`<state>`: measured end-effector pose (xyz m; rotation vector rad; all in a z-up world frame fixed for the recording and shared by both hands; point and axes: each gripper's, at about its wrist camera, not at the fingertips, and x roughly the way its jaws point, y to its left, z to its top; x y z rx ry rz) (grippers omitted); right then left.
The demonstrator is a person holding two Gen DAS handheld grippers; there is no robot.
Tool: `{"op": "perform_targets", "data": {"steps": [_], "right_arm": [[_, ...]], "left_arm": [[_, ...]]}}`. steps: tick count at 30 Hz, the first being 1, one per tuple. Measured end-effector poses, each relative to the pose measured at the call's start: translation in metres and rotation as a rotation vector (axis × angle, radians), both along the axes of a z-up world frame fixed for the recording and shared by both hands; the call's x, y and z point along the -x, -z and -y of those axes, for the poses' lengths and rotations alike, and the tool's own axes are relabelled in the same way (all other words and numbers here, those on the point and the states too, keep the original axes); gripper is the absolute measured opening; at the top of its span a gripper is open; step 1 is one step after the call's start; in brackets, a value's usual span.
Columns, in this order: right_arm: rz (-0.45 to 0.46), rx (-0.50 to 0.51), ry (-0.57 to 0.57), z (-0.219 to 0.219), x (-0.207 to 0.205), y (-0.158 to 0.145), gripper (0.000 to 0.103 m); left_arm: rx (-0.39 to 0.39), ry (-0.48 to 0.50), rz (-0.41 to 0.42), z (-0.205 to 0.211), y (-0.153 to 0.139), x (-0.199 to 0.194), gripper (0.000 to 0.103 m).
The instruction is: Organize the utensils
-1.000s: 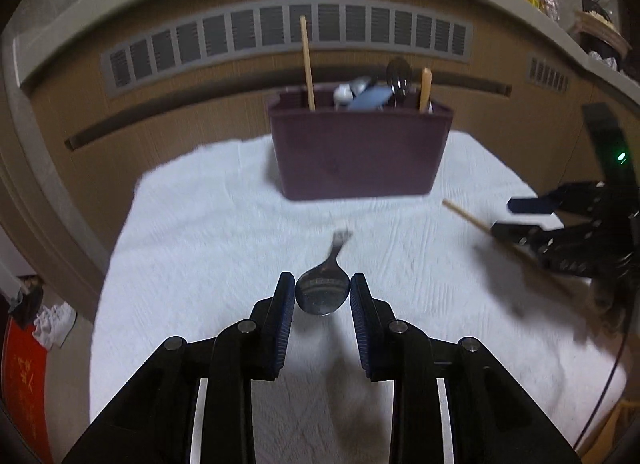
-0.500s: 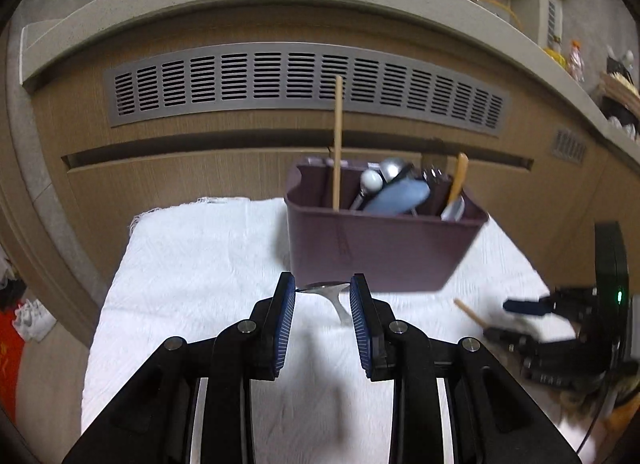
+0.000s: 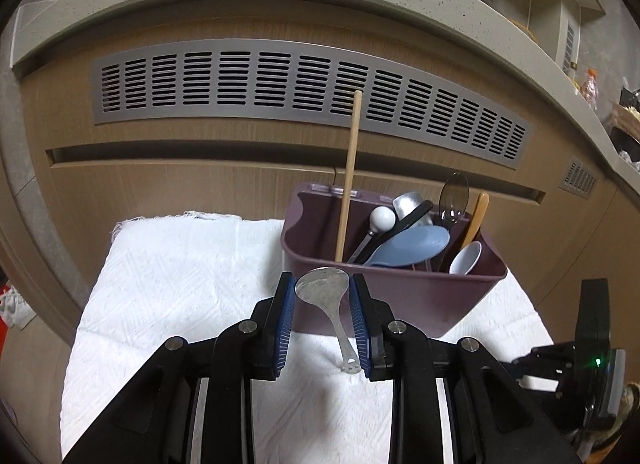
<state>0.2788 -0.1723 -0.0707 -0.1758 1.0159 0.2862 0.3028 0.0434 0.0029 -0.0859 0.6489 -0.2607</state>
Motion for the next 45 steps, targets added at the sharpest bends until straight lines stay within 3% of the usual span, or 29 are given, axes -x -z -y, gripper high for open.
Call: {"op": "perform_targets", "data": {"steps": [7,14,19,26,31,33,35,37,42,45], "right_arm": [[0.015,-0.07,0.017,0.009,0.016,-0.019,0.006],[0.123,-0.124,0.021,0.006,0.038,-0.065,0.006],[0.28,-0.167,0.012,-0.001,0.045,-0.128,0.006],[0.578,-0.213,0.019,-0.002,0.029,-0.24,0.005],[0.658,-0.215,0.007,-0.005,0.007,-0.285,0.005],[0.615,-0.204,-0.015,-0.007,-0.003,-0.278,0.005],[0.516,-0.2,-0.056,-0.01,-0.01,-0.254,0.005],[0.384,-0.176,-0.112,-0.018,-0.015,-0.207,0.005],[0.156,-0.06,-0.287,-0.056,-0.007,-0.107,0.014],[0.035,-0.074,-0.375,-0.084,-0.007,-0.067,0.014]], "left_arm": [[-0.033,0.035,0.014,0.012,-0.008,0.019,0.028],[-0.09,0.075,0.07,0.028,-0.032,0.057,0.028],[-0.111,0.087,0.152,0.037,-0.083,0.067,0.028],[-0.138,0.077,0.334,0.047,-0.165,0.055,0.028],[-0.117,0.067,0.371,0.039,-0.189,0.039,0.028],[-0.107,0.064,0.323,0.031,-0.176,0.031,0.028],[-0.097,0.06,0.251,0.022,-0.151,0.027,0.028],[-0.096,0.056,0.182,0.018,-0.12,0.024,0.028],[-0.035,0.011,-0.031,-0.011,-0.034,0.01,0.028],[-0.021,-0.04,-0.1,-0.028,-0.008,0.001,0.028]]}}
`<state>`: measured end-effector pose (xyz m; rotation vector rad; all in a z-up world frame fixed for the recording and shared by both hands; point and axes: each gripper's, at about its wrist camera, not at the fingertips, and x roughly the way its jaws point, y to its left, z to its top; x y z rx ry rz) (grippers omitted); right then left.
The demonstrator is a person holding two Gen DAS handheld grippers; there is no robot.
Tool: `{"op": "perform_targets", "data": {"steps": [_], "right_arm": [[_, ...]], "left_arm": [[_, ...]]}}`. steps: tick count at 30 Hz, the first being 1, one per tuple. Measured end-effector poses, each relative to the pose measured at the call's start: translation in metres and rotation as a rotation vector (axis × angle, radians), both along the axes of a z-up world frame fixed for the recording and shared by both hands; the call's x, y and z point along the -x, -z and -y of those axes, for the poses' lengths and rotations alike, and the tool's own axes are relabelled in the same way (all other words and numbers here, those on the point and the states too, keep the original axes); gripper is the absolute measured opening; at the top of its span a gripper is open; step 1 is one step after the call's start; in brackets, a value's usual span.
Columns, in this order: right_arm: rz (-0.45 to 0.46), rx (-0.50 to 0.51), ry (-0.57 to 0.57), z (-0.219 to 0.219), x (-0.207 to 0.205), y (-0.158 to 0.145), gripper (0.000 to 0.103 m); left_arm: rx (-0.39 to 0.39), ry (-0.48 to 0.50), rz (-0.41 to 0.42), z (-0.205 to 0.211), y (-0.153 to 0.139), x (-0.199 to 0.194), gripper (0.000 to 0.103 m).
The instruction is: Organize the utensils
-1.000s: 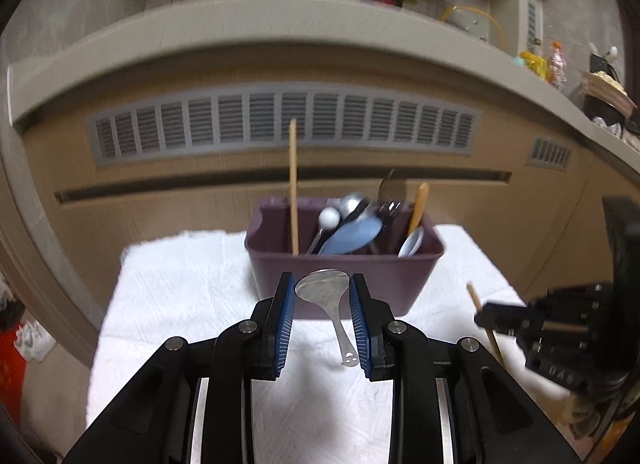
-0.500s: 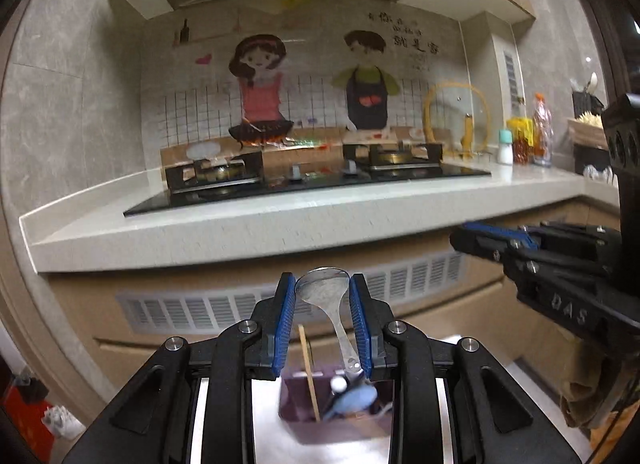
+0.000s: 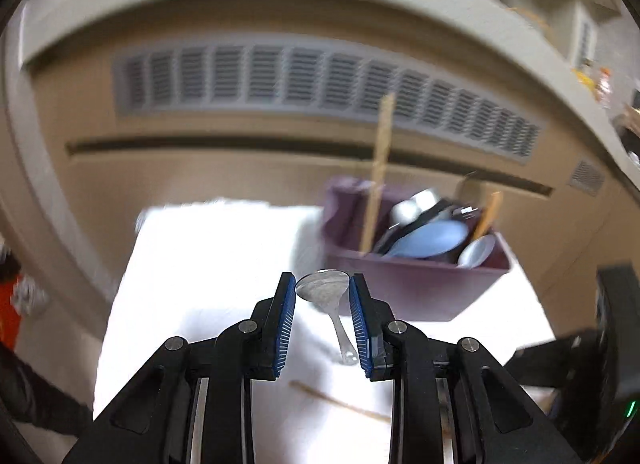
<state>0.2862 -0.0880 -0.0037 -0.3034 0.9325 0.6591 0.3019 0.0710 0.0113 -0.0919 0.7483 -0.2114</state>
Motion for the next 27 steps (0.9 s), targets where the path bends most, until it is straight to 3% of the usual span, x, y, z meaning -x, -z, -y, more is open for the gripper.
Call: {"op": "perform_targets", "data": {"steps": [3,9,13,15,16,22,27], "right_arm": [[-0.047,-0.004,-0.058,-0.024,-0.004,0.026,0.019],[-0.086,0.002,-0.061,-0.059,-0.031,0.054,0.021],[-0.045,0.056,-0.086,-0.074,-0.027,0.064,0.021],[-0.011,0.11,-0.099,-0.078,-0.015,0.065,0.006],[-0.011,0.126,-0.102,-0.076,-0.012,0.065,0.006],[-0.028,-0.002,0.035,-0.014,0.001,0.034,0.004],[0.069,-0.09,0.164,0.034,0.013,-0.006,0.004]], "left_arm": [[-0.007,-0.028,-0.002,-0.01,0.006,-0.003,0.028],[-0.01,-0.047,0.019,-0.019,0.008,-0.008,0.028],[-0.011,-0.046,0.027,-0.018,0.006,-0.013,0.028],[-0.015,-0.044,0.028,-0.016,0.003,-0.013,0.028],[-0.017,-0.041,0.029,-0.015,0.003,-0.012,0.028],[-0.035,0.014,0.029,0.002,0.001,0.004,0.028],[-0.041,0.07,0.075,0.021,-0.016,0.023,0.028]]}}
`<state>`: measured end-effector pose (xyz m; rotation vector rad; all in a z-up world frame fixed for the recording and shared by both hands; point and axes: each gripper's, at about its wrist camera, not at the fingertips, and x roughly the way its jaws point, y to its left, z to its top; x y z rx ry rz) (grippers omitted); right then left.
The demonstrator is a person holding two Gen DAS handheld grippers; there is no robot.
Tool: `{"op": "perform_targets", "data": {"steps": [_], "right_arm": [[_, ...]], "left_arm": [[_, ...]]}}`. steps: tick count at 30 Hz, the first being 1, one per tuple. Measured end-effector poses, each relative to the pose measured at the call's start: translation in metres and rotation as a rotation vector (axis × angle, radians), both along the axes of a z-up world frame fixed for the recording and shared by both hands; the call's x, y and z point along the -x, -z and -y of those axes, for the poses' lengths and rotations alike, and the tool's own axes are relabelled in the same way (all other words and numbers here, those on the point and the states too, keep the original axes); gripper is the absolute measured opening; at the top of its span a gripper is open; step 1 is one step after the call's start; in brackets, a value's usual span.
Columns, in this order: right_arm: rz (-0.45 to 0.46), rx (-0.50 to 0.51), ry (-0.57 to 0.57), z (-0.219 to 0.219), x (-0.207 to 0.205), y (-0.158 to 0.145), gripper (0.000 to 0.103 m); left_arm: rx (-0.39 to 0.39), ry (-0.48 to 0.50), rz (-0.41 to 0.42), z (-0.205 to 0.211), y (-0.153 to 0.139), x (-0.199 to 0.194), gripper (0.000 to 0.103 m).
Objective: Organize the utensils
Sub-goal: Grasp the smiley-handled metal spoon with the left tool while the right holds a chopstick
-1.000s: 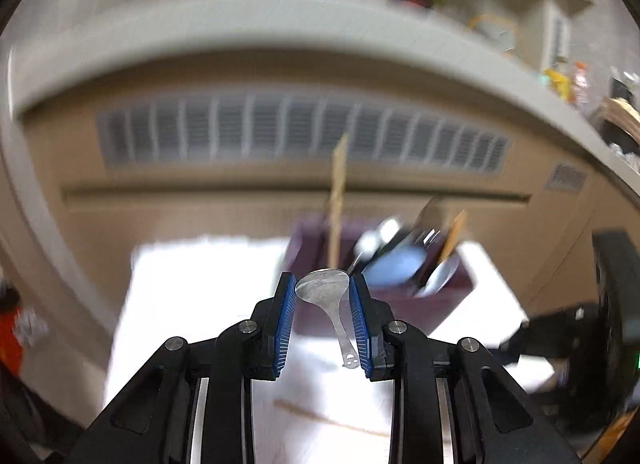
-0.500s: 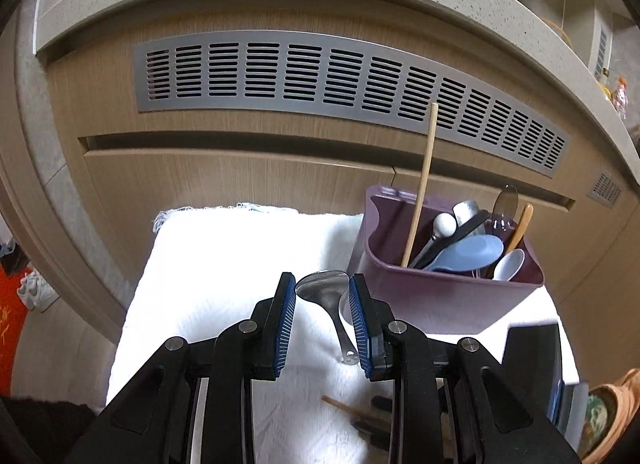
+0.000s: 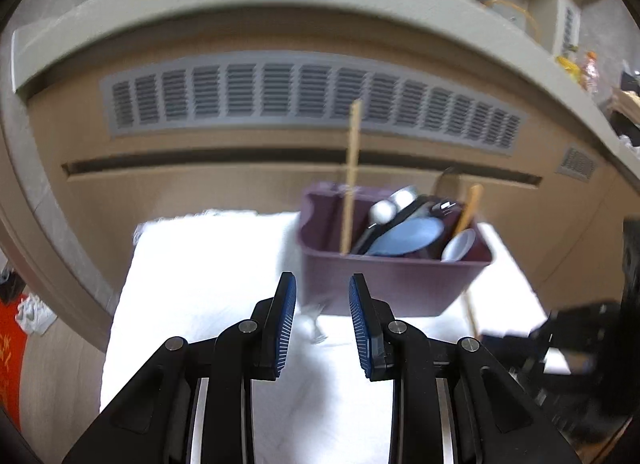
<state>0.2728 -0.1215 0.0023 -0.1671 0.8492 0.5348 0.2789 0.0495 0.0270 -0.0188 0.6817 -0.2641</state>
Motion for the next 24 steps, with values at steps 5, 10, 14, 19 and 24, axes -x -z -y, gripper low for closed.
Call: {"op": "perform_targets", "data": {"steps": [5,10,14,19,24], "right_arm": [[0.162,-0.086,0.071,0.025,0.006,-0.062,0.004],[0.352,-0.137,0.121,0.033,-0.01,-0.137,0.004],[0.41,-0.172,0.139,0.045,-0.014,-0.18,0.004],[0.306,-0.176,0.129,0.049,-0.02,-0.156,0.004],[0.098,-0.19,0.089,0.048,-0.015,-0.105,0.004]], "left_arm": [[0.002,0.035,0.103,0.008,-0.053,0.012,0.028],[-0.024,0.032,0.228,0.015,-0.114,0.01,0.028],[-0.083,0.069,0.229,0.018,-0.121,0.009,0.029],[-0.176,0.157,0.034,0.011,-0.041,0.022,0.03],[-0.175,0.158,-0.191,-0.007,0.049,0.051,0.03]]}}
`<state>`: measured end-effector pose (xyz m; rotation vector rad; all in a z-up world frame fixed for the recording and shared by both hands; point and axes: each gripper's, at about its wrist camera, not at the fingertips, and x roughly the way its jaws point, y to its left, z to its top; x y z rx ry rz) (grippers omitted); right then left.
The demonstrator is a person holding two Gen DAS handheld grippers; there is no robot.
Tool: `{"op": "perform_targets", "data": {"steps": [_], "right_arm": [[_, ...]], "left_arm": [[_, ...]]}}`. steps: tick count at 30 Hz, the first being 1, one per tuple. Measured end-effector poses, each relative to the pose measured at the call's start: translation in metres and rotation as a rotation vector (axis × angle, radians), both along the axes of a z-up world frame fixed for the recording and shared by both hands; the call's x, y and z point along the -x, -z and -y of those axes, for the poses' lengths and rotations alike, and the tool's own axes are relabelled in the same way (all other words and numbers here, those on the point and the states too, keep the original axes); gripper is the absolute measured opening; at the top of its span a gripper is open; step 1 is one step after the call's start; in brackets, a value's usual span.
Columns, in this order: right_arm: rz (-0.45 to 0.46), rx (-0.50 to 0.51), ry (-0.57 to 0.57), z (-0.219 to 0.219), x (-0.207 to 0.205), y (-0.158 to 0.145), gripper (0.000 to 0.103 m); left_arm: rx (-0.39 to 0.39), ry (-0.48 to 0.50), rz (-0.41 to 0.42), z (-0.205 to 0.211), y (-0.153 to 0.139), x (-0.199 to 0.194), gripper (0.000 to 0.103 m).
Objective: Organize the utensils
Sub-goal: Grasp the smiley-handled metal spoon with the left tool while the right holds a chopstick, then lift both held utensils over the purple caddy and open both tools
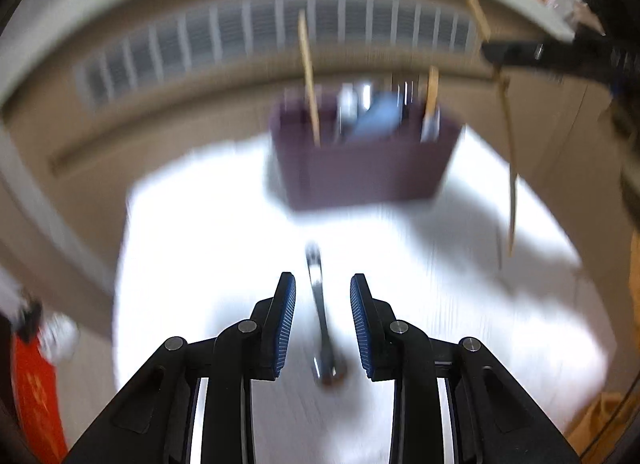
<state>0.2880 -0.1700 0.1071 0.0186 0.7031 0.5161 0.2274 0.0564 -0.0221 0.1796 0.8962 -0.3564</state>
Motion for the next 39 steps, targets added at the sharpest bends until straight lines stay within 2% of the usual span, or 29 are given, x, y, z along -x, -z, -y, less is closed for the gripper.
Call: {"op": "perform_targets", "data": {"steps": [3,6,10,14,15,17,21,30,34,39], "right_arm": [[-0.077,0.005,-0.041,-0.008,0.01,0.026,0.004],[-0.113,0.018,-0.074,-0.019,0.02,0.043,0.004],[-0.127,0.027,-0.098,-0.03,0.031,0.052,0.004],[-0.122,0.045,-0.104,-0.038,0.036,0.057,0.004],[-0.117,0.047,-0.102,-0.039,0.038,0.057,0.004],[-0.115,0.042,-0.1,-0.039,0.041,0.057,0.005],[-0.104,0.039,-0.095,-0.035,0.048,0.053,0.005],[-0.054,0.038,-0.093,-0.031,0.066,0.036,0.005],[-0.036,0.042,-0.095,-0.031,0.072,0.031,0.005],[-0.02,0.046,-0.089,-0.027,0.076,0.026,0.005]], "left_arm": [[0.001,-0.034,-0.036,-0.005,0.03,0.024,0.031],[-0.004,-0.094,-0.032,-0.003,0.047,0.036,0.041],[0.024,-0.163,-0.066,-0.001,0.064,0.032,0.043],[0.011,-0.201,-0.035,0.007,0.065,0.017,0.048],[0.008,-0.205,-0.03,0.006,0.066,0.016,0.047],[0.009,-0.213,-0.018,0.006,0.063,0.017,0.029],[0.043,-0.229,0.016,-0.002,0.046,0.025,0.029],[0.154,-0.218,0.218,-0.014,-0.035,0.049,0.029],[0.165,-0.199,0.278,-0.012,-0.058,0.056,0.029],[0.166,-0.17,0.304,-0.006,-0.076,0.053,0.029]]}}
